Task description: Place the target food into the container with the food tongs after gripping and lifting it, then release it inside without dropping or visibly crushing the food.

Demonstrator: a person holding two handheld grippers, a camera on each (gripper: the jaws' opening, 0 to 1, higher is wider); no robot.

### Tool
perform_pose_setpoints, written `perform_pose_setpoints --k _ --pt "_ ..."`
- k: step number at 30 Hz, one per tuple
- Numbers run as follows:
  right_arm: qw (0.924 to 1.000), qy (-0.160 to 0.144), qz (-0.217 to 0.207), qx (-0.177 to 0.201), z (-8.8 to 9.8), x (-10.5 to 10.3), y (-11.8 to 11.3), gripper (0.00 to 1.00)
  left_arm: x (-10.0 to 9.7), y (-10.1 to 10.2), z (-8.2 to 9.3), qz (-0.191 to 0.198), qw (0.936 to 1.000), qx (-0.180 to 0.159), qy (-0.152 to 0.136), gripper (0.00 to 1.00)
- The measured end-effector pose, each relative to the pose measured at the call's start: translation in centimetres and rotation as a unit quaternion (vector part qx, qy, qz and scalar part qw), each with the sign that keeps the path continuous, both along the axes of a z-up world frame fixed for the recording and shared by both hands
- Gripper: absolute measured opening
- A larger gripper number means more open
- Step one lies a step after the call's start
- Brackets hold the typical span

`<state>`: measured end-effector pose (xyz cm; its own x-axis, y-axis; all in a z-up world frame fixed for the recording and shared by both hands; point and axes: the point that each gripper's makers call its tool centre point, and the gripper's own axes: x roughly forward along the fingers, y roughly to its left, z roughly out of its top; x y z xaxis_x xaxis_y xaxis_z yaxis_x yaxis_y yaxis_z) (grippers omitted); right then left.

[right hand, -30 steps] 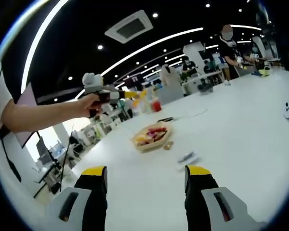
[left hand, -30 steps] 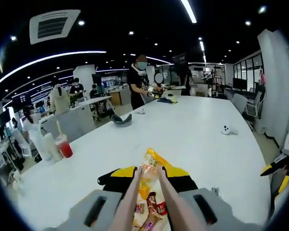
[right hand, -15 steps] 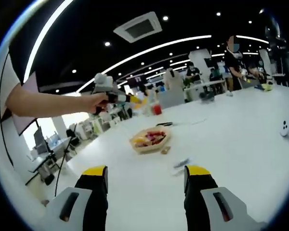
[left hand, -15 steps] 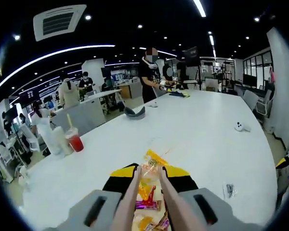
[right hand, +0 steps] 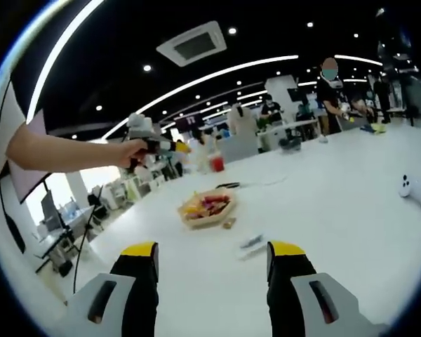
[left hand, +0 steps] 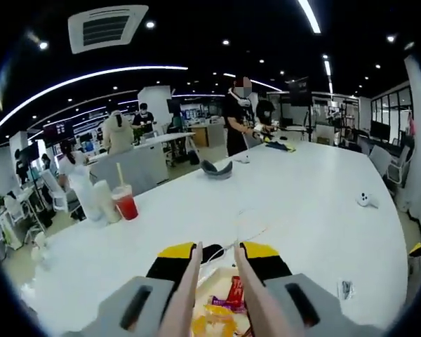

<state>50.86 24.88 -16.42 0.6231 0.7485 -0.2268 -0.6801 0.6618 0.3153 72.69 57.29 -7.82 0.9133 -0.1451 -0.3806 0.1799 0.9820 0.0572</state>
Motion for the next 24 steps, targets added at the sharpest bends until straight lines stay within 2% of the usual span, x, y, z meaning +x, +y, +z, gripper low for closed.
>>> perform_pose_setpoints --k 2,7,8,9,11,21,22,24 --pt "1.0 0.001 0.002 0.002 0.1 0.1 0.3 0.63 -0.1 -0.2 -0.2 -0.001 0.9999 -0.013 0.005 0.24" --pt "0.9999 0.002 0.012 0.005 0.2 0.2 1.1 0.63 -1.0 -0.2 -0.3 -0.01 0.9999 -0.005 0.003 0.24" --pt "0.9999 0.001 0.014 0.005 0.2 0.2 1.2 0.63 -1.2 0.0 -0.2 -0.008 0.9999 -0.01 0.004 0.24" --pt "0.9999 0.0 0.015 0.004 0.2 0.1 1.2 0.63 -1.4 0.1 -0.2 -0.003 0.9994 -0.033 0.009 0.24" --pt "0.9999 0.003 0.016 0.005 0.1 0.1 1.3 0.64 -1.9 -0.1 0.1 -0.004 0.9986 -0.052 0.008 0.24" --pt "0.9997 0.009 0.016 0.015 -0.1 0.5 1.9 0.64 -3.5 0.0 0.1 -0.001 0.9967 -0.081 0.003 0.24" --pt "0.9997 0.009 0.016 0.017 0.0 0.6 1.9 0.64 -3.7 -0.8 -0.1 -0.009 0.9948 -0.1 0.015 0.24" --pt "0.9997 0.009 0.018 0.016 -0.1 0.7 2.1 0.64 -4.2 -1.2 -0.5 -0.009 0.9932 -0.112 0.032 0.23"
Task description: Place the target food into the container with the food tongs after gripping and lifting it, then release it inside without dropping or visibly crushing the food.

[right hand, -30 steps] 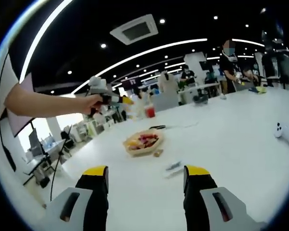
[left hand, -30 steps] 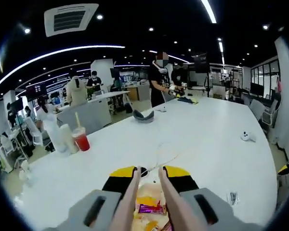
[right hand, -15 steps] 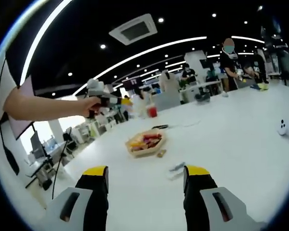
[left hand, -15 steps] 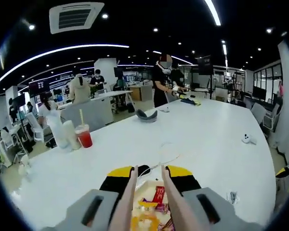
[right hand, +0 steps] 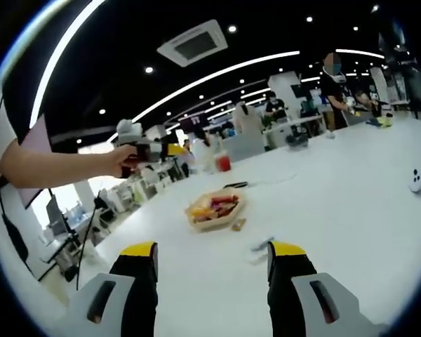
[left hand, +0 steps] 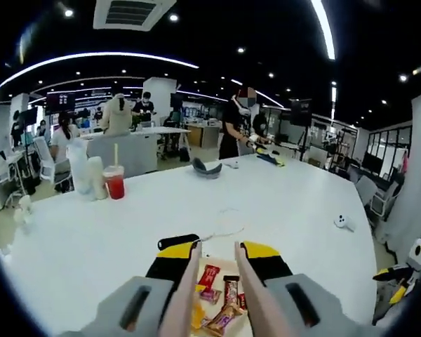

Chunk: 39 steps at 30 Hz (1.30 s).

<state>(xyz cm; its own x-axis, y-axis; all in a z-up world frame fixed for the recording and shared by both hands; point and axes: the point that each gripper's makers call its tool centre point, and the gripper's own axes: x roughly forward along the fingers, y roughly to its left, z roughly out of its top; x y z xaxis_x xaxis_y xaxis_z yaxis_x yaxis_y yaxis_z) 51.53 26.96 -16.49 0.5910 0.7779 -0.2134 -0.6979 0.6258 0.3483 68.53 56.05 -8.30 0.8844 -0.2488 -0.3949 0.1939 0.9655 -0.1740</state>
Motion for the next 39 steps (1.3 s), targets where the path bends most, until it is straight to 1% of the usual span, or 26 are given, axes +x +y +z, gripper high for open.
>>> perform_pose_setpoints --k 1,5,8,9,11,13,14,16,17,21,25,29,31,34,36,37,38,39 --pt "1.0 0.0 0.003 -0.002 -0.2 -0.1 0.1 0.64 -0.3 -0.3 0.1 -0.002 0.9999 0.008 -0.006 0.23" --pt "0.9998 0.01 0.015 -0.003 -0.6 -0.6 0.3 0.64 -1.5 -0.7 0.3 -0.004 0.9999 0.009 -0.009 0.23" --pt "0.9993 0.015 0.034 -0.007 -0.8 -1.3 0.8 0.63 -2.4 -1.2 0.8 0.002 0.9998 -0.002 -0.019 0.23" --pt "0.9988 0.014 0.047 -0.008 -0.7 -1.7 1.2 0.63 -2.6 -1.2 0.7 0.003 0.9998 -0.002 -0.017 0.23" --pt "0.9976 -0.009 0.066 -0.019 -0.3 -1.9 1.8 0.63 -3.3 -1.4 0.9 0.005 0.9999 0.0 -0.015 0.23" --pt "0.9979 -0.006 0.062 -0.014 -0.1 -2.0 2.0 0.63 -3.8 -1.5 1.4 0.006 0.9998 -0.003 -0.018 0.23" --pt "0.9982 -0.003 0.06 -0.004 0.2 -2.1 1.9 0.64 -4.2 -1.5 1.8 0.007 0.9997 -0.006 -0.023 0.23" --pt "0.9985 0.007 0.054 -0.003 -0.3 -2.1 1.5 0.64 -4.7 -1.7 2.6 0.012 0.9991 -0.013 -0.038 0.23" --pt "0.9985 0.018 0.052 -0.003 -0.8 -2.2 1.3 0.64 -4.8 -1.7 2.7 0.012 0.999 -0.015 -0.04 0.23" --pt "0.9983 0.023 0.053 -0.001 -1.1 -2.6 1.2 0.64 -5.5 -1.8 2.2 0.018 0.9992 -0.016 -0.033 0.23" --pt "0.9982 0.023 0.056 0.003 -0.9 -2.8 1.5 0.64 -6.1 -2.2 2.3 0.021 0.9989 -0.023 -0.036 0.23" --pt "0.9974 0.022 0.068 -0.004 -0.9 -3.3 1.8 0.64 -6.0 -2.8 1.8 0.019 0.999 -0.028 -0.028 0.23" --pt "0.997 0.021 0.074 -0.007 -0.9 -3.5 1.9 0.64 -6.0 -3.1 1.9 0.019 0.9988 -0.036 -0.029 0.23" --pt "0.9967 0.016 0.078 -0.014 -0.9 -3.7 1.7 0.64 -5.9 -3.9 2.4 0.016 0.9985 -0.039 -0.034 0.23" --pt "0.997 0.012 0.074 -0.019 -0.9 -3.4 1.4 0.64 -5.9 -4.2 2.5 0.013 0.9986 -0.037 -0.035 0.23" --pt "0.9979 0.015 0.062 -0.016 -0.9 -2.8 0.9 0.64 -5.9 -4.4 2.6 0.009 0.999 -0.03 -0.033 0.23" --pt "0.9988 0.024 0.043 -0.005 -0.8 -2.1 0.3 0.64 -5.9 -4.5 2.8 0.005 0.9992 -0.023 -0.032 0.23" --pt "0.999 0.024 0.038 -0.004 -0.8 -1.8 0.0 0.64 -5.9 -4.5 3.0 0.003 0.9993 -0.02 -0.032 0.23"
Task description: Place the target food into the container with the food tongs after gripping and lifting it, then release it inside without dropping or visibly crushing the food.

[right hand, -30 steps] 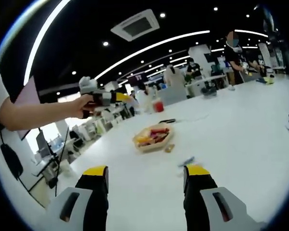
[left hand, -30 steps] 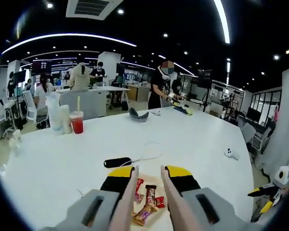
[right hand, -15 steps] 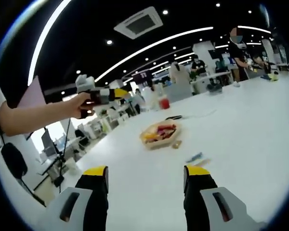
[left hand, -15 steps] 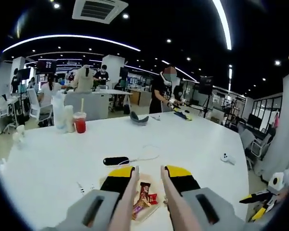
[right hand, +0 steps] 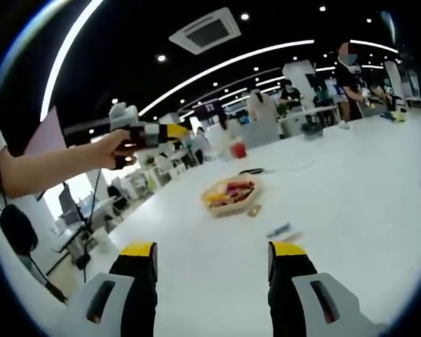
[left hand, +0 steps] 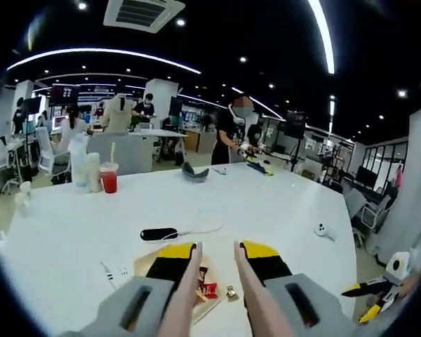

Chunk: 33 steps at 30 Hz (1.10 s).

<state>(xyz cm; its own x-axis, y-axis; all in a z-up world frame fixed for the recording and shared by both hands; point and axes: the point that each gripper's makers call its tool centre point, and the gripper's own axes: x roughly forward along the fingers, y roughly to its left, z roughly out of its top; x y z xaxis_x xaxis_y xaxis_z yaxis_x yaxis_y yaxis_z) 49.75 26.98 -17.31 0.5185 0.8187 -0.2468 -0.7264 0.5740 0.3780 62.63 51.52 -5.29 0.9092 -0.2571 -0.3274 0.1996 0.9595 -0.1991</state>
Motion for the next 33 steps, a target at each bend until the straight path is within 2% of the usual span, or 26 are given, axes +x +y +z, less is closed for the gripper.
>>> perform_pose_setpoints --k 6,10,13,16,17,19,23,27,33 --pt "1.0 -0.009 -0.002 -0.002 0.3 0.6 -0.3 0.64 0.1 -0.4 1.4 -0.003 0.9999 0.011 -0.009 0.23" --pt "0.9999 -0.009 0.005 -0.003 0.3 0.3 0.2 0.64 0.0 -0.8 1.7 -0.007 0.9996 0.024 -0.015 0.23" --pt "0.9999 -0.004 0.012 0.001 0.4 -0.2 0.7 0.64 -0.1 -0.1 1.5 -0.005 0.9978 0.064 -0.016 0.23" --pt "0.9998 0.0 0.02 0.003 0.6 -0.6 1.0 0.65 -0.1 0.5 1.9 0.014 0.9987 0.042 -0.025 0.23" --pt "0.9992 -0.01 0.038 -0.008 0.8 -1.1 1.3 0.65 -0.1 0.6 2.1 0.02 0.9987 0.037 -0.03 0.23" --pt "0.9986 -0.015 0.047 -0.018 0.7 -1.2 1.3 0.65 -0.3 0.3 2.0 0.018 0.9987 0.034 -0.034 0.23" --pt "0.9993 0.0 0.035 -0.016 0.3 -0.5 1.2 0.65 -0.5 -0.1 0.8 0.008 0.9982 0.052 -0.029 0.23" --pt "0.9987 -0.004 0.045 -0.021 0.4 -0.6 1.6 0.65 -0.4 -0.2 -0.1 0.011 0.9989 0.038 -0.025 0.23" --pt "0.9985 0.001 0.05 -0.023 0.4 -0.3 1.9 0.65 -0.4 -1.8 -1.3 0.009 0.9992 0.029 -0.026 0.24"
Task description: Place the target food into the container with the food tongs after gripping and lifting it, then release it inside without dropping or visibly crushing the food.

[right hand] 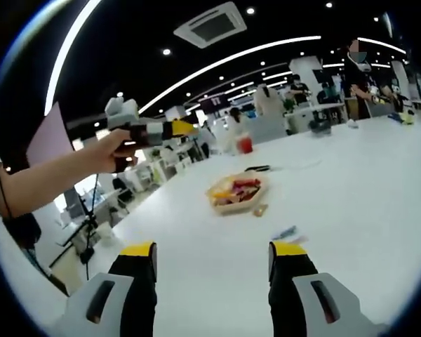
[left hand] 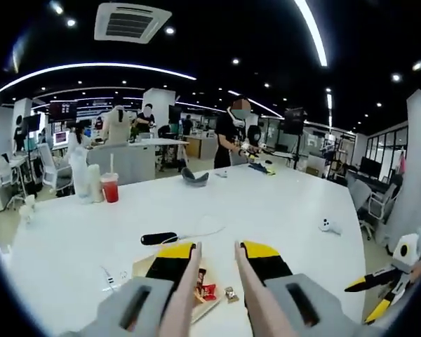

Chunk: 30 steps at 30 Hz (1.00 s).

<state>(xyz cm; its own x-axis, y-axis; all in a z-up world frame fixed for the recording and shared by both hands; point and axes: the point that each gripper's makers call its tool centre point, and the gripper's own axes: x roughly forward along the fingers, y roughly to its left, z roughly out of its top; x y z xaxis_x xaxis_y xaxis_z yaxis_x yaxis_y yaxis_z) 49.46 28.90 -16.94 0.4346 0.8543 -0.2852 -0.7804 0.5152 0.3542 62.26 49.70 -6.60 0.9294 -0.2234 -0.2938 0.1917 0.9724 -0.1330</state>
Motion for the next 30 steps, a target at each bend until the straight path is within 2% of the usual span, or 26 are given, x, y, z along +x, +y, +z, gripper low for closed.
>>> perform_pose_setpoints --k 5,9,11,16,22,25,26,27,28,29,30 --pt "0.9998 -0.004 0.008 -0.021 -0.9 0.1 0.1 0.65 0.2 -1.4 -1.3 0.01 0.9992 -0.039 -0.007 0.24" --pt "0.9999 -0.002 -0.004 -0.015 -0.6 0.6 -0.4 0.65 -0.1 -2.8 -2.3 0.004 0.9992 -0.041 -0.004 0.24" --pt "0.9998 0.003 -0.009 -0.02 -1.1 0.8 -0.9 0.65 0.1 -3.2 -2.8 0.003 0.9991 -0.043 0.0 0.24" --pt "0.9992 0.023 -0.025 -0.021 -2.1 0.7 -1.7 0.64 0.2 -4.8 -2.3 0.006 0.9987 -0.051 -0.005 0.24" --pt "0.9992 0.028 -0.022 -0.019 -2.5 -0.1 -1.4 0.65 0.4 -6.3 -2.5 -0.003 0.9994 -0.035 -0.007 0.24" --pt "0.9991 0.029 -0.025 -0.017 -2.5 -0.2 -1.5 0.65 0.2 -7.0 -2.9 -0.005 0.999 -0.043 -0.005 0.24" --pt "0.9989 0.033 -0.03 -0.016 -2.5 -0.2 -1.6 0.65 0.2 -7.2 -3.1 -0.005 0.9984 -0.057 0.001 0.24" --pt "0.9987 0.036 -0.033 -0.015 -2.6 -0.2 -1.7 0.65 0.2 -7.2 -3.2 0.003 0.9985 -0.054 0.012 0.24" --pt "0.9986 0.037 -0.033 -0.015 -2.7 -0.2 -1.8 0.65 0.2 -7.3 -3.1 -0.001 0.9997 -0.025 0.009 0.24" --pt "0.9986 0.037 -0.033 -0.017 -2.9 -0.3 -1.9 0.65 0.2 -7.9 -2.6 -0.019 0.9998 0.009 -0.006 0.24" --pt "0.9986 0.036 -0.033 -0.018 -3.0 -0.3 -1.9 0.65 0.2 -8.3 -2.6 -0.022 0.9996 0.014 -0.006 0.24"
